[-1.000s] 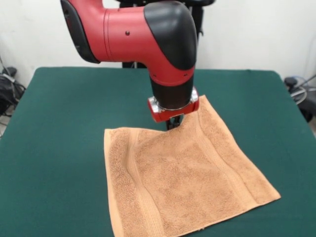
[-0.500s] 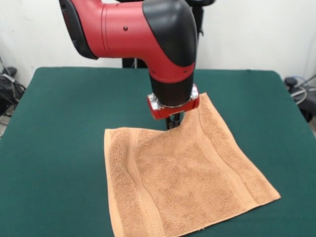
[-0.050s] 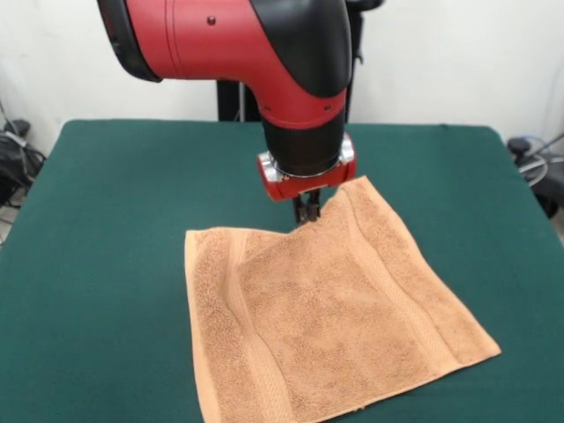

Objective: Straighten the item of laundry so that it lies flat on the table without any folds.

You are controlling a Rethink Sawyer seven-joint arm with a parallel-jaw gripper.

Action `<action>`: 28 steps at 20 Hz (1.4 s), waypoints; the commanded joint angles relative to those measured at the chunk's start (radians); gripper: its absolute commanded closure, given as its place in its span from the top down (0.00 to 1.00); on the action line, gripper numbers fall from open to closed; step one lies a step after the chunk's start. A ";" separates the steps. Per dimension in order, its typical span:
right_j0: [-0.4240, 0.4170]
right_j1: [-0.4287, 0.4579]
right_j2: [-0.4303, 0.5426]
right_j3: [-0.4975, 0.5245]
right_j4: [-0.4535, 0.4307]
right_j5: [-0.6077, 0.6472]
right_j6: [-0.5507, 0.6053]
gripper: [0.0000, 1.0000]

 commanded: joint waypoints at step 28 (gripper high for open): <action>0.131 0.085 -0.056 -0.213 0.039 0.165 0.196 0.00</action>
